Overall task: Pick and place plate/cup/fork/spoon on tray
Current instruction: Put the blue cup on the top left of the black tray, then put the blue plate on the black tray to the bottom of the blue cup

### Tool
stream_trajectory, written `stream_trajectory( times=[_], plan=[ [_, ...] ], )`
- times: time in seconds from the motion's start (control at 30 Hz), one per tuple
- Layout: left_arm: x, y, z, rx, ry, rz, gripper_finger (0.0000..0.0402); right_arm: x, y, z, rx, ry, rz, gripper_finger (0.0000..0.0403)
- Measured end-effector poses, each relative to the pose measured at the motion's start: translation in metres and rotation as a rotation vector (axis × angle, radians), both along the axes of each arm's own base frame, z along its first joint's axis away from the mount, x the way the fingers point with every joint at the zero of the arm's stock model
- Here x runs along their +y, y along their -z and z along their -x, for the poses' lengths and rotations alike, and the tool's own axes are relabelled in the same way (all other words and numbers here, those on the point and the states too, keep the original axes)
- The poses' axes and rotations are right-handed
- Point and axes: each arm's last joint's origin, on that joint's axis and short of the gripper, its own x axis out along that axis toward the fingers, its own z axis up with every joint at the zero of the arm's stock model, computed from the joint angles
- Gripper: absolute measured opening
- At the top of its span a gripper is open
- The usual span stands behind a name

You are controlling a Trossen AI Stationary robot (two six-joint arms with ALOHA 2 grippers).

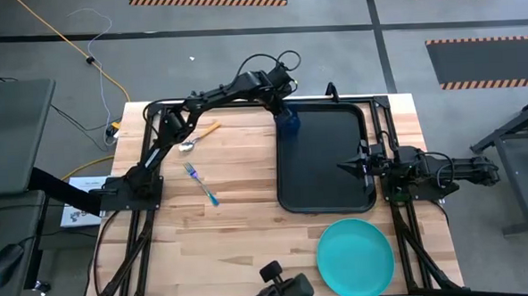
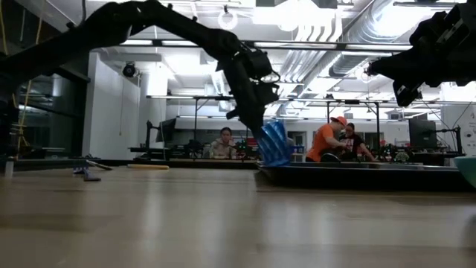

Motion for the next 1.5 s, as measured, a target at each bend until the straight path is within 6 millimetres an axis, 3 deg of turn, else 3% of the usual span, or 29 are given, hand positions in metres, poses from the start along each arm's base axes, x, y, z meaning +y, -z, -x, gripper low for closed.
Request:
stream_trajectory(
  times=[0.3, 0.7, 0.87, 1.13, 1.3, 1.4, 1.5],
  plan=[
    [-0.003, 0.0, -0.006, -0.026, 0.035, -0.034, 0.0054, 0.0, 0.0, 0.0, 0.0, 0.0, 0.0, 0.0],
    [-0.002, -0.012, -0.011, -0.119, 0.007, -0.069, 0.0168, 0.0, 0.0, 0.0, 0.0, 0.0, 0.0, 0.0],
    [-0.005, -0.039, -0.005, -0.172, 0.005, -0.102, 0.0203, 0.0, 0.0, 0.0, 0.0, 0.001, 0.0, 0.0],
    [-0.02, -0.119, 0.025, -0.351, -0.012, -0.091, 0.0211, 0.0, 0.0, 0.0, 0.0, 0.001, 0.0, 0.0],
    [-0.057, -0.136, 0.036, -0.431, 0.016, -0.023, 0.0209, 0.0, 0.0, 0.0, 0.0, 0.001, 0.0, 0.0],
    [-0.097, -0.127, 0.044, -0.559, 0.035, -0.011, 0.0209, 0.0, 0.0, 0.0, 0.0, 0.001, 0.0, 0.0],
    [-0.144, -0.114, 0.063, -0.804, 0.024, -0.011, 0.0209, 0.0, 0.0, 0.0, 0.0, 0.001, 0.0, 0.0]
  ],
)
